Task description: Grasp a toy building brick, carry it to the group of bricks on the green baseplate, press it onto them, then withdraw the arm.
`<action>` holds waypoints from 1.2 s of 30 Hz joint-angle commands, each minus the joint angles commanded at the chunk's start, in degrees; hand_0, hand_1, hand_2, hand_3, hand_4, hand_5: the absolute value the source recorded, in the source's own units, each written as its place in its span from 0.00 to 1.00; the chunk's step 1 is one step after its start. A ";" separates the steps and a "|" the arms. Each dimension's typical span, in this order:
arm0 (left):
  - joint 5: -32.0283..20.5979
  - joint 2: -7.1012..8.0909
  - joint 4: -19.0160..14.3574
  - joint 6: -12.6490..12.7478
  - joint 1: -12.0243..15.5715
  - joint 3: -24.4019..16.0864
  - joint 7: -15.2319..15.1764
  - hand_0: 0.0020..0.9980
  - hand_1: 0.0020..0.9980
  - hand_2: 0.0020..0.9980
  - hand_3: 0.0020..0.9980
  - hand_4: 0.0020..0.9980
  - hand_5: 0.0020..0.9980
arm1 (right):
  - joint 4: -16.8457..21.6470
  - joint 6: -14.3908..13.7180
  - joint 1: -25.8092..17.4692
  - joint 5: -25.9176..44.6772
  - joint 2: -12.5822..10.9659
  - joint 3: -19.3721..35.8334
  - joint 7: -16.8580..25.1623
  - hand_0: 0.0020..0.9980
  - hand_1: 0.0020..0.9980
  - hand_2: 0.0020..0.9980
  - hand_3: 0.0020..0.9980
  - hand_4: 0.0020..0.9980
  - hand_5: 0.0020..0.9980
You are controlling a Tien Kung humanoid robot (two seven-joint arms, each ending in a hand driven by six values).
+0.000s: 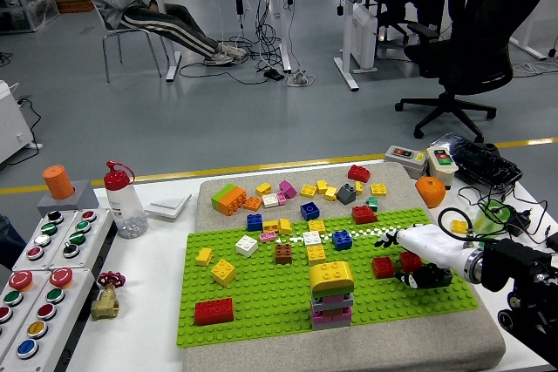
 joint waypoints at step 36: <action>0.28 0.13 0.02 0.04 -0.33 -0.16 -0.04 0.62 0.58 0.59 0.42 0.29 0.93 | -4.00 0.82 1.63 5.34 2.06 -2.80 0.04 0.89 0.74 0.69 0.77 0.66 0.20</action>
